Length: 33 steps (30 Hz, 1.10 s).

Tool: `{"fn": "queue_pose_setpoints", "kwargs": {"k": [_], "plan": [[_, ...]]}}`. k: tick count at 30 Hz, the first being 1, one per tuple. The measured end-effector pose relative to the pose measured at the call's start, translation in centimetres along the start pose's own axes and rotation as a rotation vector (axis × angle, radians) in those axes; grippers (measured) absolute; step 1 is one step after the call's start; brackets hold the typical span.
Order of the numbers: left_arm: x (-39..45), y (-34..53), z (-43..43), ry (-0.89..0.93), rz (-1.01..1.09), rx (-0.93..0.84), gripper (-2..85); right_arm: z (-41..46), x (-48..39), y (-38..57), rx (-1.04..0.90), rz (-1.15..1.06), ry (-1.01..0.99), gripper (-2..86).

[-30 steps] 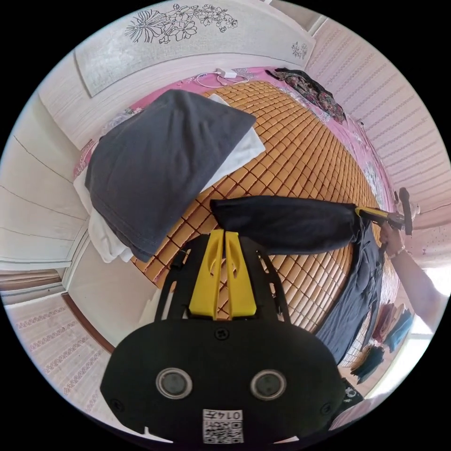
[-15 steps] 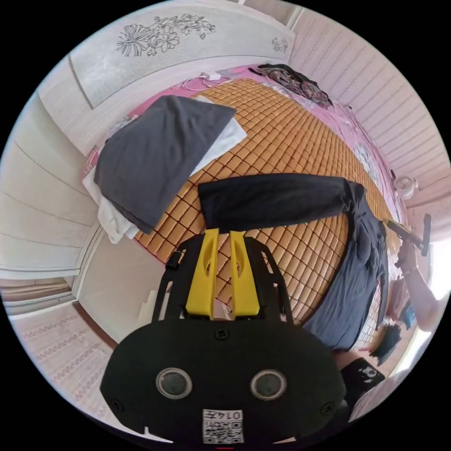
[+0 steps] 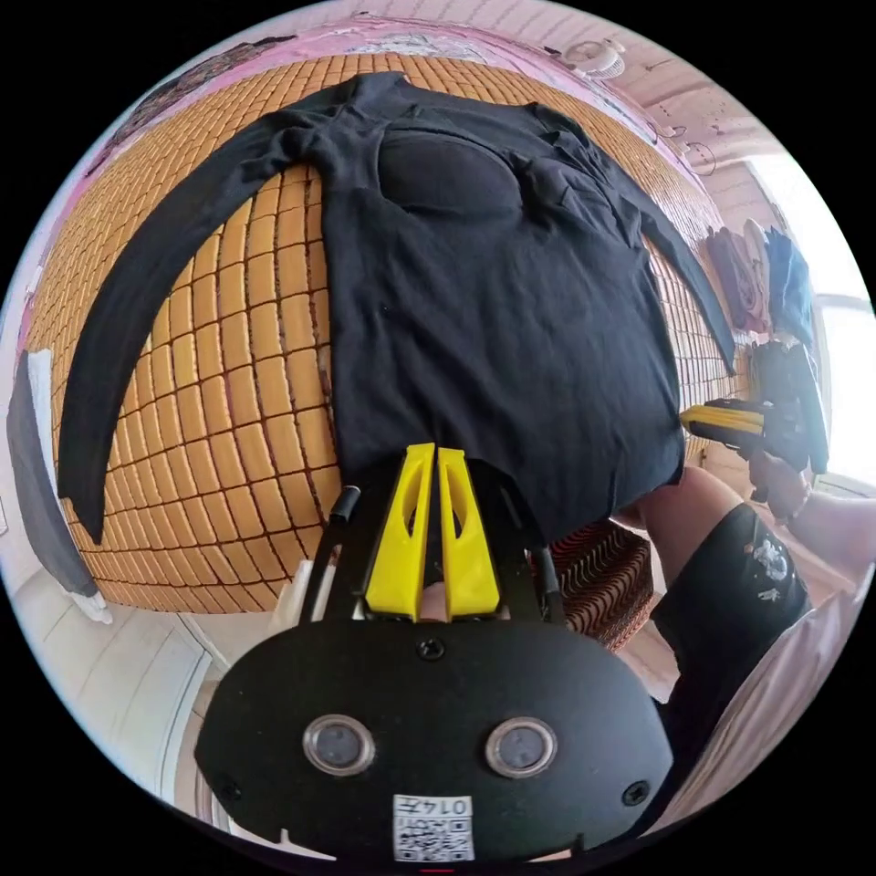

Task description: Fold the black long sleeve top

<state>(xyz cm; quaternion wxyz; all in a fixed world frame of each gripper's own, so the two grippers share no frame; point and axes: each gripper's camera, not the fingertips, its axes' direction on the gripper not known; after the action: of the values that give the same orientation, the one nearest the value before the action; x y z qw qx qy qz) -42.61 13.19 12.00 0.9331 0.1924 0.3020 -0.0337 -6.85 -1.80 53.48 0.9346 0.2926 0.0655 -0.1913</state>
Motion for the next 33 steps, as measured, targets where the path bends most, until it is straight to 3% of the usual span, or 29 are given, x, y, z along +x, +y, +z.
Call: {"fn": "queue_pose_setpoints", "kwargs": {"k": [7,15,21,25,28,33], "plan": [[4.2,0.6,2.7,-0.096,0.102,-0.017,-0.7,-3.4,0.7,3.3,0.107,0.072,-0.008,-0.3],[7.3,3.2,4.3,-0.169,0.127,0.073,-0.8,-7.0,3.3,8.6,0.269,0.115,-0.149,-0.6],[7.2,5.7,4.9,-0.112,0.112,0.176,-0.8,-9.0,3.9,12.5,0.398,0.146,-0.203,-0.6],[9.1,7.3,5.1,-0.204,0.172,0.239,-0.9,-10.2,1.6,14.3,0.468,0.071,-0.047,-0.9],[8.4,8.6,4.4,-0.118,0.103,0.271,-0.9,-11.1,0.6,15.5,0.507,0.054,0.024,-0.9],[8.3,13.3,0.6,-0.065,0.041,0.358,-1.0,-13.4,4.0,18.0,0.448,0.161,-0.240,-0.3]]}}
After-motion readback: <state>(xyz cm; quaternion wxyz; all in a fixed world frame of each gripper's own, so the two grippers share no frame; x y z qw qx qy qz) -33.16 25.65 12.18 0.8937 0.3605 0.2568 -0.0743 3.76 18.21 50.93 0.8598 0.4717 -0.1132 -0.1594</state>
